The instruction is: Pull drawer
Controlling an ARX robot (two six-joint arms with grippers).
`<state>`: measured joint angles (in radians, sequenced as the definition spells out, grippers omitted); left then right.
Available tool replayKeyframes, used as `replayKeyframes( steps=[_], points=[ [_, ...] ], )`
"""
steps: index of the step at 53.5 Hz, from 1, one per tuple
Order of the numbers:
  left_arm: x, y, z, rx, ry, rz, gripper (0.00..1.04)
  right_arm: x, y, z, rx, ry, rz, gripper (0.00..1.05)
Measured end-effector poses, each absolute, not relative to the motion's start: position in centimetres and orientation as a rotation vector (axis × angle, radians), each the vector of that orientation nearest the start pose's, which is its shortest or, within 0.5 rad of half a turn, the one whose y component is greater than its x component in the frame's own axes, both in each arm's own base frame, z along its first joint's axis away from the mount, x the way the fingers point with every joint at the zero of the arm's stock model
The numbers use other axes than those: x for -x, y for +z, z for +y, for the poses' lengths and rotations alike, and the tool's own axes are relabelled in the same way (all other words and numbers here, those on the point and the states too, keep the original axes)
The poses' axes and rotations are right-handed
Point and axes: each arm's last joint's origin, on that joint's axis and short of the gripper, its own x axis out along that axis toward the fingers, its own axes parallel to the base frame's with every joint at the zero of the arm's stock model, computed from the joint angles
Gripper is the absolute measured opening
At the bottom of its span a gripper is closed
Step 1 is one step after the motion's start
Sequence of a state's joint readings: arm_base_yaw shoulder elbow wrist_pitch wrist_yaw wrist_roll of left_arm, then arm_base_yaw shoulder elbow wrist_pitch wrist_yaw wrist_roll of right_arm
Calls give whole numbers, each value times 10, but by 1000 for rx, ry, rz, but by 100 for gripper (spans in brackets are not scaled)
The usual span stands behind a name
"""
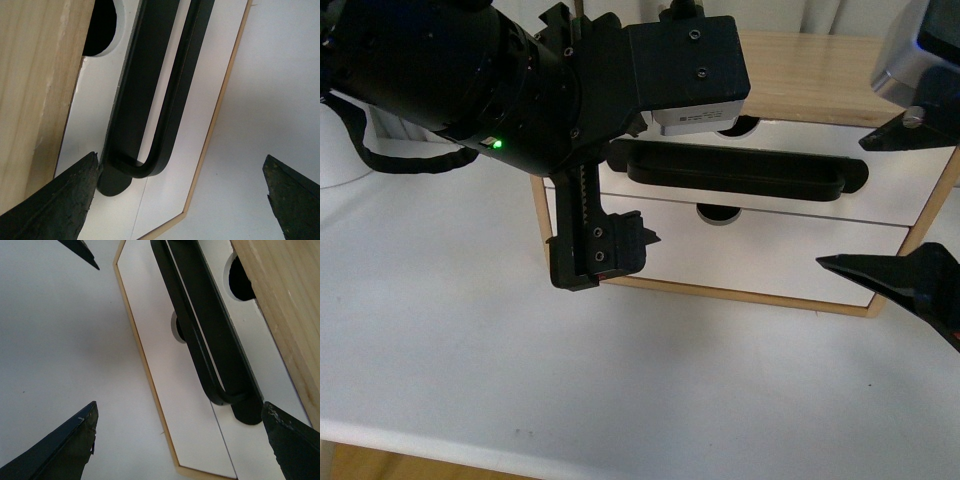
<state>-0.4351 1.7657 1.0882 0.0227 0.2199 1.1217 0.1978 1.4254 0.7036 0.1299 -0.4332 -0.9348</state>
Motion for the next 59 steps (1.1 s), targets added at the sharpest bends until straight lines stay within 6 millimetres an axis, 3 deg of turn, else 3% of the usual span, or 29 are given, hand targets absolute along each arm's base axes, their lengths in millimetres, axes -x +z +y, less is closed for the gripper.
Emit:
replayKeyframes(
  steps=[24,59],
  points=[
    [-345,185,-176,-1124,-996,294,99,-297,180,84,818,849,231,96],
    [-349,188,-181,-1166,-1070,377,99,-314,170,102,799,869,235,96]
  ],
)
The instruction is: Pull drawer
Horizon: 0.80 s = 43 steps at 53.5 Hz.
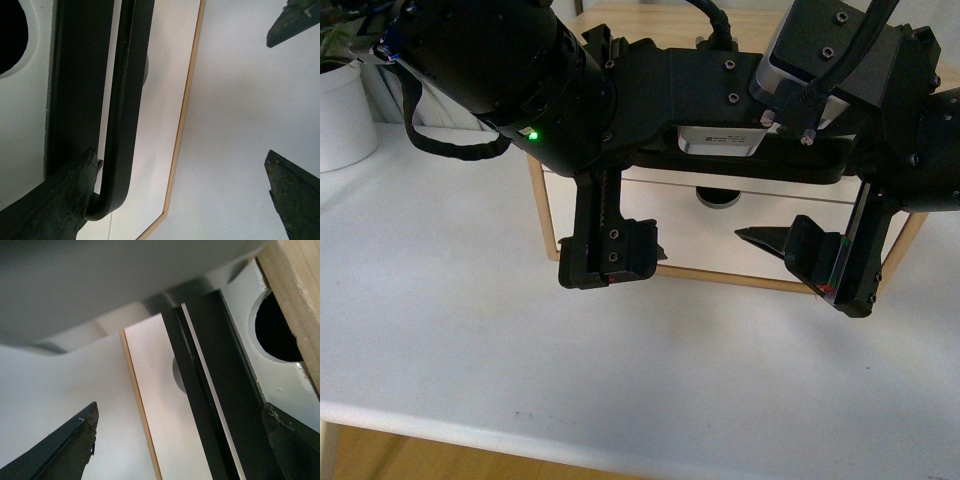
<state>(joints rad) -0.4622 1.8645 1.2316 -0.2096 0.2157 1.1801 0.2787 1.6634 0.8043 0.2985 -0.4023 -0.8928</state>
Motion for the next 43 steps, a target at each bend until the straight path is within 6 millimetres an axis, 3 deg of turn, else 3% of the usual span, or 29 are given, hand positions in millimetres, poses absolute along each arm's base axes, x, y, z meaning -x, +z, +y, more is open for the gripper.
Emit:
replayKeyframes(
  steps=[43],
  points=[
    [-353,187,-183,-1198,-1059,370,99,-321,161,96,789,881,303,96]
  ],
)
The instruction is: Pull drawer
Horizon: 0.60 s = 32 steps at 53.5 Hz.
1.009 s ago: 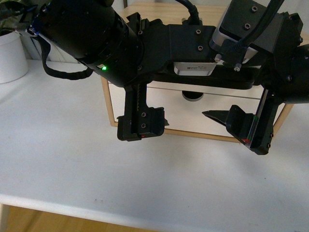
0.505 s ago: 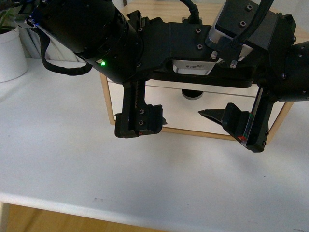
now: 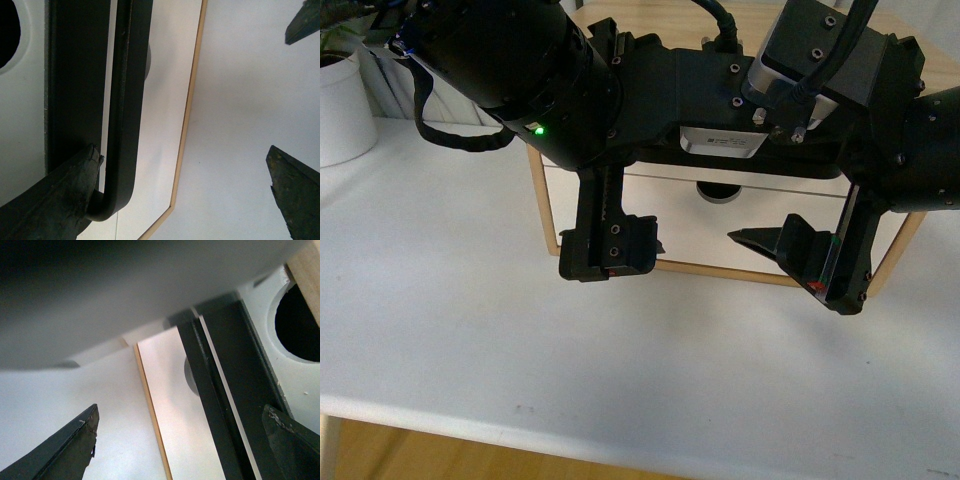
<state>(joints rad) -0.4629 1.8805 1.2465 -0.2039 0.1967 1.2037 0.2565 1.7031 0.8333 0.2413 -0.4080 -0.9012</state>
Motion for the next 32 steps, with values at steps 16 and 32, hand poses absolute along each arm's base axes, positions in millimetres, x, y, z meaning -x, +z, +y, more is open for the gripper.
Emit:
replayKeyframes(
  steps=[16,32],
  points=[
    [-354,186,-182,-1185,-1057,373,99,-323,160,86,779,889,313,96],
    [-354,186,-181,-1154,-1078,369,99,-326,158,78,758,880,326,96]
  ],
)
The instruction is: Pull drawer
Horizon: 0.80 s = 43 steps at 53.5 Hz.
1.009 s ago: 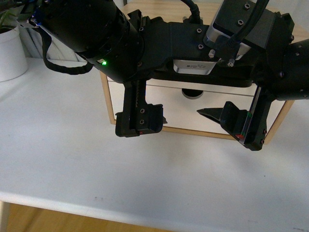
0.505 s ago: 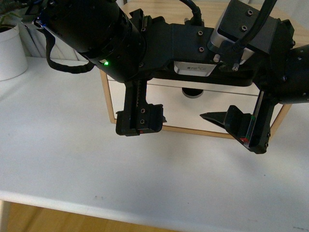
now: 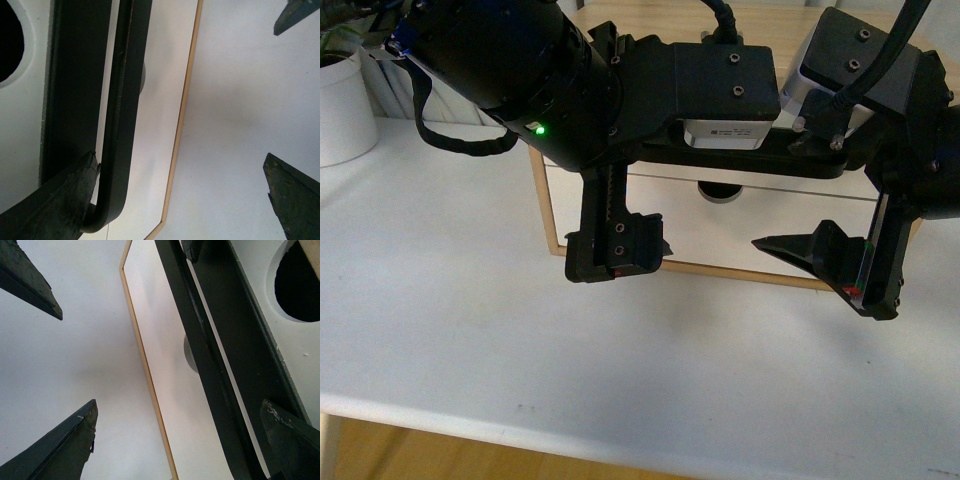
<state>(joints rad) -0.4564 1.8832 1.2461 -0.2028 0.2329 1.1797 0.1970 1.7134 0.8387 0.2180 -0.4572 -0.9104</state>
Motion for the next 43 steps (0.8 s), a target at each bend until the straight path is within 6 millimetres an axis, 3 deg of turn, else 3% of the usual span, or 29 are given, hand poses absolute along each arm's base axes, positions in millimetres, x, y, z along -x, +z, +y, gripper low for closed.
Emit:
replayKeyframes(
  steps=[43],
  points=[
    [-353,186,-177,-1175,-1112,407,99,-325,152,78,898,929,326,96]
  ],
)
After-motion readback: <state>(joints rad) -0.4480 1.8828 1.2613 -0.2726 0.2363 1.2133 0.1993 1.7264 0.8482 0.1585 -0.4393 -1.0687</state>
